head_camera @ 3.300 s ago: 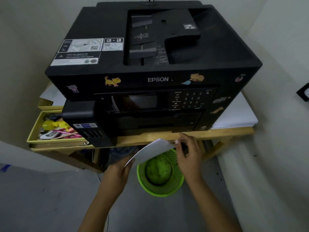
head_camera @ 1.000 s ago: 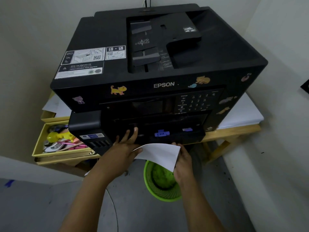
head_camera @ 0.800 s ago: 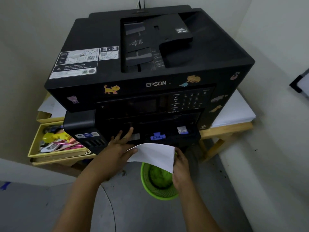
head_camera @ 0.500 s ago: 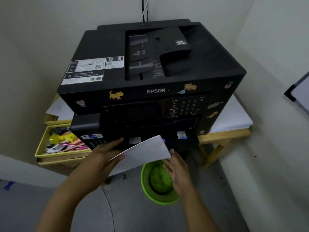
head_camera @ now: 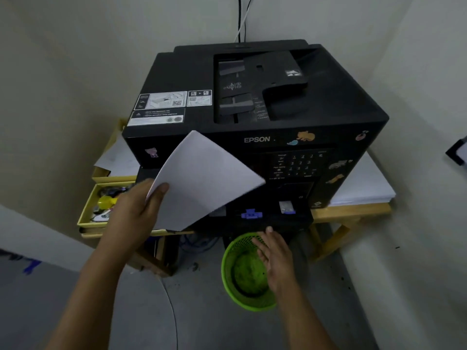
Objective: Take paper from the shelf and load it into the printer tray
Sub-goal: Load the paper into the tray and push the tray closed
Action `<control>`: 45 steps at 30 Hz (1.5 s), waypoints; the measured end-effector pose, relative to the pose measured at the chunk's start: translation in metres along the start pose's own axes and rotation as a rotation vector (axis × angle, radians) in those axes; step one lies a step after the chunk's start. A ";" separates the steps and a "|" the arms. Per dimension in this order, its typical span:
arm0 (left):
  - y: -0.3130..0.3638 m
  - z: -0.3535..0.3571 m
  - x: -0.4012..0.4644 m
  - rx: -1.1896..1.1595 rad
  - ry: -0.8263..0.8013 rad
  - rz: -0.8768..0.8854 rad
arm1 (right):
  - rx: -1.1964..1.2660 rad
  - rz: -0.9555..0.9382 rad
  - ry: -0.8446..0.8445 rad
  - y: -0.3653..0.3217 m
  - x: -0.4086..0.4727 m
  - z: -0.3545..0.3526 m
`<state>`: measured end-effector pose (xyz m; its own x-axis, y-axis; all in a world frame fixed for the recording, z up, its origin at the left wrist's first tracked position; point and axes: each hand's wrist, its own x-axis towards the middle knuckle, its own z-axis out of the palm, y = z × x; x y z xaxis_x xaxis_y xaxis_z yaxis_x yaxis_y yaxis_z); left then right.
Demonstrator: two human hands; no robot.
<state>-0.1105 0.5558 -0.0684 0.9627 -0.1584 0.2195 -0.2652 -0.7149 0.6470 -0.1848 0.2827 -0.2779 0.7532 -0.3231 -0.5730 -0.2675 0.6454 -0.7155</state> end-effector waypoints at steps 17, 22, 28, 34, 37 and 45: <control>-0.007 0.004 0.010 0.009 0.000 -0.029 | -0.025 -0.104 0.163 0.003 0.006 0.008; -0.006 0.003 0.011 0.007 -0.007 -0.016 | -0.036 -0.113 0.249 0.007 -0.015 0.002; -0.003 0.002 0.010 0.029 -0.005 -0.010 | -0.021 -0.105 0.262 0.024 -0.050 -0.025; 0.000 0.003 0.007 0.040 -0.011 -0.061 | -0.043 -0.094 0.256 0.030 -0.065 -0.035; 0.003 0.002 0.006 0.054 -0.001 -0.057 | -0.032 -0.070 0.261 0.035 -0.072 -0.040; 0.002 0.002 0.006 0.078 0.007 -0.054 | -0.051 -0.060 0.255 0.038 -0.085 -0.047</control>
<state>-0.1047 0.5521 -0.0670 0.9748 -0.1137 0.1917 -0.2081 -0.7729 0.5995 -0.2869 0.3023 -0.2756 0.5949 -0.5279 -0.6062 -0.2615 0.5861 -0.7669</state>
